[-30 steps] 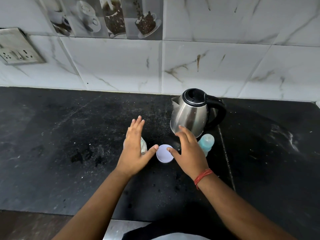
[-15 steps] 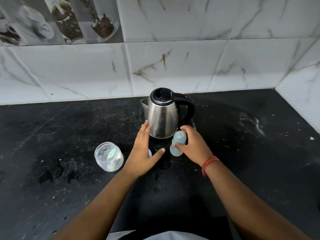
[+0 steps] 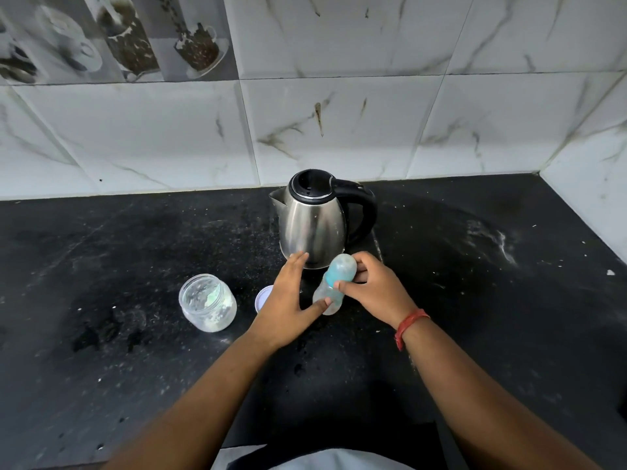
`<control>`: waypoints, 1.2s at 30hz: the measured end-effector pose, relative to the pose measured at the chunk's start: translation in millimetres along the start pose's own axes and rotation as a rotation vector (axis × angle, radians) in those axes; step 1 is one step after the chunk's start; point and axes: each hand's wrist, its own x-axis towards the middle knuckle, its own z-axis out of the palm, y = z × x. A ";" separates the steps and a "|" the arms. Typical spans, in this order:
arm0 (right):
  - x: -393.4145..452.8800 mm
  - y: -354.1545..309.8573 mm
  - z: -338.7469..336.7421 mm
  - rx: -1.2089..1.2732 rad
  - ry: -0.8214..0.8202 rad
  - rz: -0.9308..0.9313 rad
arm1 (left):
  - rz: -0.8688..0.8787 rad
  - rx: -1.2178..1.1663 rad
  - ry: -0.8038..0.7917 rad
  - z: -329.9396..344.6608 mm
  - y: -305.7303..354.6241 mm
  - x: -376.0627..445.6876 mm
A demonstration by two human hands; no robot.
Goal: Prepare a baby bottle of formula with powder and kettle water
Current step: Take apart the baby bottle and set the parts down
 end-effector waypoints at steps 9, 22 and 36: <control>-9.1 -32.7 12.7 0.332 -0.246 -0.002 | -0.054 0.119 0.025 -12.9 1.3 -14.2; -12.2 -51.6 30.2 -0.034 -0.138 -0.050 | 0.131 0.624 0.132 -17.4 -5.0 -26.0; -5.8 -50.7 22.3 0.104 -0.035 -0.175 | -0.081 -0.021 -0.075 -29.4 -0.8 -25.7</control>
